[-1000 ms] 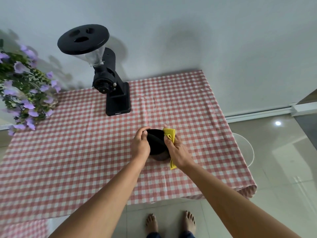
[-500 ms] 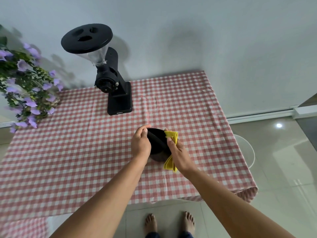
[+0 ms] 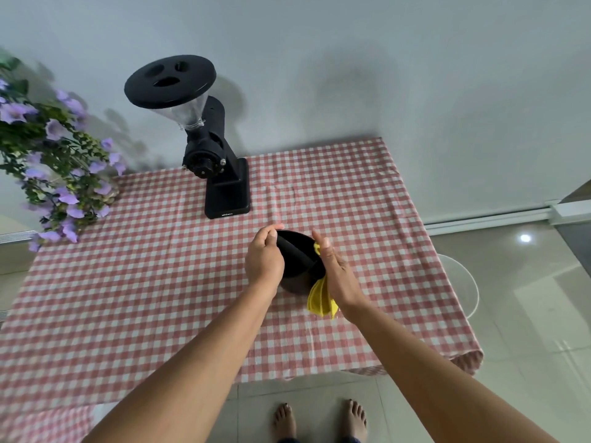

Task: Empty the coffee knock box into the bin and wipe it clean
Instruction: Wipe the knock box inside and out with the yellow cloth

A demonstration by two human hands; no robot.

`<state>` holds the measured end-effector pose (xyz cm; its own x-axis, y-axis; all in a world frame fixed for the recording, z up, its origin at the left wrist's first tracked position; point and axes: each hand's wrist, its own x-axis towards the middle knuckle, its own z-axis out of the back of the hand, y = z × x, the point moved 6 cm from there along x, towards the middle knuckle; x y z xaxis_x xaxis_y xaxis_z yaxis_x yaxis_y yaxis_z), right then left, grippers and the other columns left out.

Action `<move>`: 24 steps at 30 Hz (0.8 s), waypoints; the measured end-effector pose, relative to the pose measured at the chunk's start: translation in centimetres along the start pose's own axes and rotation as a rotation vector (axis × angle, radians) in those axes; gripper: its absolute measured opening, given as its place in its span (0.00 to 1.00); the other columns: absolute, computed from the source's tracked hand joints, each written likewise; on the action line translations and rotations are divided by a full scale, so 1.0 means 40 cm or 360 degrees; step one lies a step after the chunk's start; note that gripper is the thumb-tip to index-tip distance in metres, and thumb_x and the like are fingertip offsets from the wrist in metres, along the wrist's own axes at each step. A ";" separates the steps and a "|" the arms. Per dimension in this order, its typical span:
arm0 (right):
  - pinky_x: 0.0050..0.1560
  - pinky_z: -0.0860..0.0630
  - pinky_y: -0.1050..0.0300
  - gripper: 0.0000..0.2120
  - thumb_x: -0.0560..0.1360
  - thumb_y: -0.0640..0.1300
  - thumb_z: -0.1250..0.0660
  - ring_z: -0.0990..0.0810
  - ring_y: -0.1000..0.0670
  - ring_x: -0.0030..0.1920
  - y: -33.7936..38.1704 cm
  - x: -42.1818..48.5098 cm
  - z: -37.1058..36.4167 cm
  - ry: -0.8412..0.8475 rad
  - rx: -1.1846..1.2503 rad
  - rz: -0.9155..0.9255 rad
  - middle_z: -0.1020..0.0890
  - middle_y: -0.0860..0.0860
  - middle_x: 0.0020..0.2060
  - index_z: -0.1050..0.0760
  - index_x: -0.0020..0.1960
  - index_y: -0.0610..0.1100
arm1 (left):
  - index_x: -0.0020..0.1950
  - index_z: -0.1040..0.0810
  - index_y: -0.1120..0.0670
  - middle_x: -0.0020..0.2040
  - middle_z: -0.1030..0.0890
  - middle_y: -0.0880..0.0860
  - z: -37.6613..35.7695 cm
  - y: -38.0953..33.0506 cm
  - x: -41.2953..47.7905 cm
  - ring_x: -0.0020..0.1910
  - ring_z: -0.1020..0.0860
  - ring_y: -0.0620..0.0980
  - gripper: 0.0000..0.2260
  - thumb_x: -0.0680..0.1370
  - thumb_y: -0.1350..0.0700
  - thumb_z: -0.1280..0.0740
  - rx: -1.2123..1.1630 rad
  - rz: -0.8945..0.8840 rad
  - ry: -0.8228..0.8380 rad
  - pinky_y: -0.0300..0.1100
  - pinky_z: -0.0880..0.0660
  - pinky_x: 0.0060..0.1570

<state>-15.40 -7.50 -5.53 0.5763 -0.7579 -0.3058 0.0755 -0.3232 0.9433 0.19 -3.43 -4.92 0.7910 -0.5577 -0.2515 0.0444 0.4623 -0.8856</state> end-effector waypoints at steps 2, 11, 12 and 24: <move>0.75 0.36 0.46 0.23 0.81 0.63 0.50 0.32 0.49 0.74 -0.002 0.002 0.006 0.0004 0.0092 -0.0056 0.29 0.51 0.74 0.31 0.73 0.60 | 0.57 0.19 0.41 0.62 0.20 0.46 0.004 -0.003 -0.002 0.57 0.24 0.46 0.15 0.87 0.50 0.46 -0.0016 0.0011 -0.0016 0.32 0.30 0.40; 0.67 0.26 0.46 0.27 0.83 0.44 0.44 0.25 0.44 0.68 -0.050 0.035 0.015 -0.0120 0.0626 -0.0307 0.34 0.46 0.76 0.46 0.81 0.51 | 0.56 0.18 0.42 0.61 0.22 0.44 0.013 -0.024 0.002 0.59 0.25 0.45 0.15 0.86 0.51 0.44 -0.0252 0.0013 -0.0092 0.31 0.31 0.43; 0.62 0.22 0.47 0.22 0.83 0.46 0.46 0.21 0.44 0.64 -0.048 0.037 0.011 -0.0100 0.0605 -0.0308 0.26 0.44 0.71 0.38 0.78 0.48 | 0.57 0.18 0.42 0.61 0.22 0.44 0.012 -0.028 0.003 0.59 0.25 0.45 0.15 0.87 0.51 0.44 -0.0272 0.0012 -0.0083 0.30 0.31 0.43; 0.51 0.19 0.63 0.17 0.85 0.50 0.44 0.17 0.59 0.54 0.012 0.039 0.020 -0.0265 0.0284 -0.0178 0.15 0.56 0.54 0.26 0.70 0.53 | 0.57 0.17 0.44 0.62 0.21 0.47 0.013 -0.037 0.028 0.61 0.24 0.48 0.15 0.87 0.51 0.44 -0.0237 -0.0013 0.0066 0.40 0.26 0.54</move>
<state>-15.11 -9.27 -5.64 0.4296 -0.7898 -0.4378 -0.0218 -0.4937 0.8693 1.32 -4.38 -3.68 0.7649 -0.5906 -0.2572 -0.0427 0.3519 -0.9351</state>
